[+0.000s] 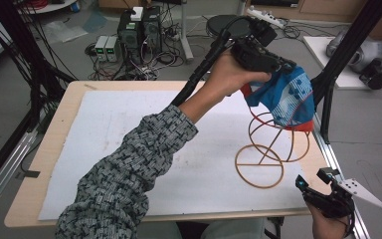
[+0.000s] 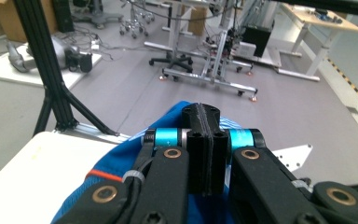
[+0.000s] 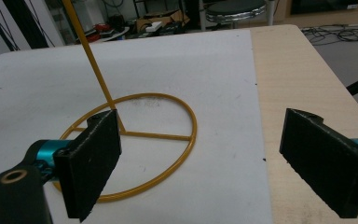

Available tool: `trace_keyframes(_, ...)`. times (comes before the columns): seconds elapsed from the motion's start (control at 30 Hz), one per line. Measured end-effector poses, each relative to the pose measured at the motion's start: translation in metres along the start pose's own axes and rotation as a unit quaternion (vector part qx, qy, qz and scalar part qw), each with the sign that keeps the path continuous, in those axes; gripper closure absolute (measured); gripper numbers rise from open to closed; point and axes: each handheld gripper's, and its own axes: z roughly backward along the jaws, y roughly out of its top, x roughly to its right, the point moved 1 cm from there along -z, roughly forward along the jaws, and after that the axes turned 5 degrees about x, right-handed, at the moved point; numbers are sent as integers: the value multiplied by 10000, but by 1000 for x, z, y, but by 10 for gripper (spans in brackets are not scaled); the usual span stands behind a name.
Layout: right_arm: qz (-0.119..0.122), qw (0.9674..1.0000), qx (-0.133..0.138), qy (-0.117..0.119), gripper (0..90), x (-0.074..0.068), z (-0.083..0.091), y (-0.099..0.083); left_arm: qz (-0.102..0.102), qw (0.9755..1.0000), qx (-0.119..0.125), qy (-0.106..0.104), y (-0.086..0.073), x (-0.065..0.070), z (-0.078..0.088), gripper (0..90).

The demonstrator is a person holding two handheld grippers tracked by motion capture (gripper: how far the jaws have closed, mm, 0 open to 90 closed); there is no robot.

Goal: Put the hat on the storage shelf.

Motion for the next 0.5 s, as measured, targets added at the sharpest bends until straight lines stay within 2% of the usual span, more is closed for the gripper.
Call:
trace_keyframes(0.23,-7,10000,-7,-15,115,0,0,0,-129,9994,-311,-81,-8,11,-10,894)
trace_keyframes(0.5,-20,10000,0,-6,115,0,0,0,-289,9976,-624,-119,-21,22,-23,895)
